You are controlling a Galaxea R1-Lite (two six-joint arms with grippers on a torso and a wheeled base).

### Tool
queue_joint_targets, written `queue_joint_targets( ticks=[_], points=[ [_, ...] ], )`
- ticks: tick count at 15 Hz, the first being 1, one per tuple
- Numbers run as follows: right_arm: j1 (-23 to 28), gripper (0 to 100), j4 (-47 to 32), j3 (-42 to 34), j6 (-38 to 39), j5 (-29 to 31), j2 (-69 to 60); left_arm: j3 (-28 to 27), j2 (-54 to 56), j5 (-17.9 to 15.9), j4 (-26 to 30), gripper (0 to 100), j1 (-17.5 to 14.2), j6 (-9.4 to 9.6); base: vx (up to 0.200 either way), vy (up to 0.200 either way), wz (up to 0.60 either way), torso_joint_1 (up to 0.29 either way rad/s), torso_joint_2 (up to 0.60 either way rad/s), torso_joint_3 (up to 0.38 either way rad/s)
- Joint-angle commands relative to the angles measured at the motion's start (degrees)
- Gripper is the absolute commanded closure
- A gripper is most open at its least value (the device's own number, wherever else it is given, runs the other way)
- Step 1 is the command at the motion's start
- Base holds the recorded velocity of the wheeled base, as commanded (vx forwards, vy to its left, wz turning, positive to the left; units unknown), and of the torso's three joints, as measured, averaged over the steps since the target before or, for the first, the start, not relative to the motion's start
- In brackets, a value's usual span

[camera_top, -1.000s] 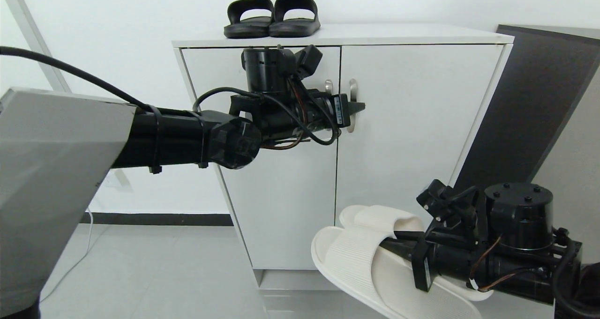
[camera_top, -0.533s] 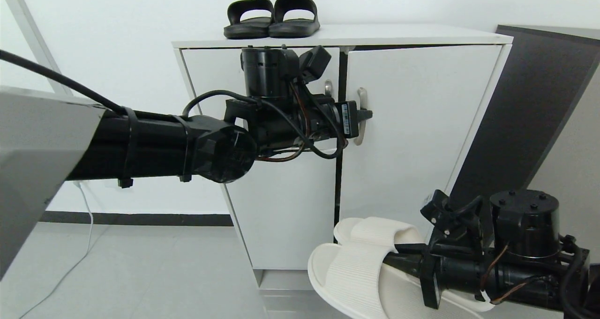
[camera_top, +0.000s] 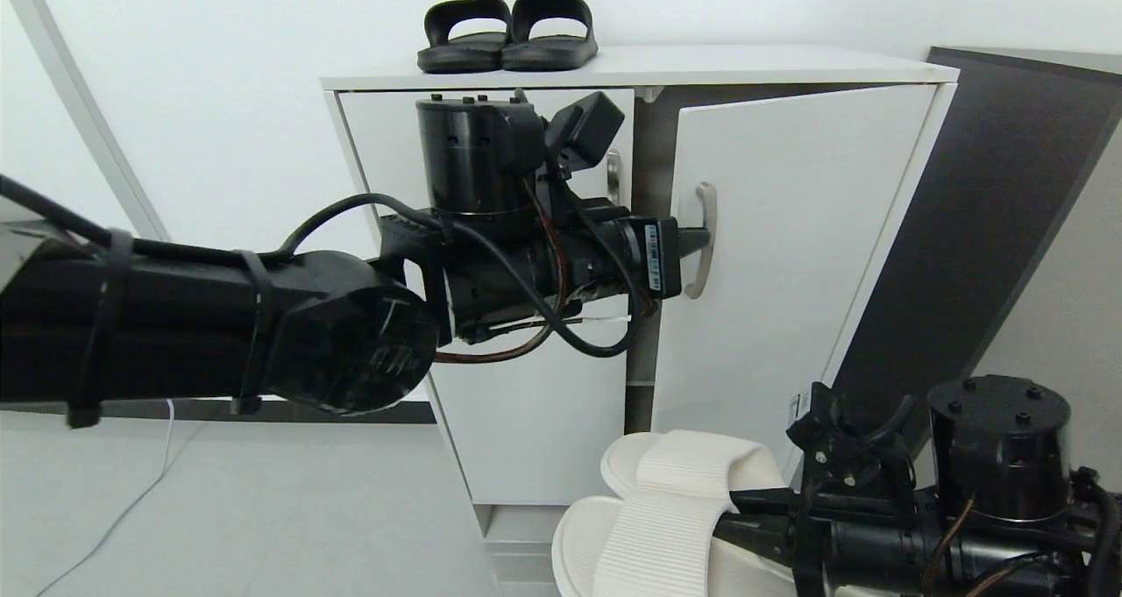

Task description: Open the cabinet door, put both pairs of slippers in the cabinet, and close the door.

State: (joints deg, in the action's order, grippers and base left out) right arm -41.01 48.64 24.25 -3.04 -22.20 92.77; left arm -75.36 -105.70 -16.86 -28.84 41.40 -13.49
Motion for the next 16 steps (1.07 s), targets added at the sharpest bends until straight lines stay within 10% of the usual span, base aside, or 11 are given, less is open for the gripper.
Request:
queue_joint_targets(
  ticks=[1,7,16],
  points=[
    [-0.9,100,0.0,-0.3,0.0,0.0,0.0,5.5,5.7,0.0,-0.6,100,1.7,0.05,0.000,0.000,0.00,0.000,0.00,0.000],
    [-4.1,100,0.1,-2.0,-0.8,0.1,-0.5,14.7,12.6,-0.4,-3.3,100,5.0,0.14,0.000,0.000,0.00,0.000,0.00,0.000],
    [-5.8,100,0.0,-2.5,-0.8,0.1,-0.1,-1.3,-3.5,-0.5,-3.4,100,-1.1,-0.92,0.000,0.000,0.00,0.000,0.00,0.000]
  ],
)
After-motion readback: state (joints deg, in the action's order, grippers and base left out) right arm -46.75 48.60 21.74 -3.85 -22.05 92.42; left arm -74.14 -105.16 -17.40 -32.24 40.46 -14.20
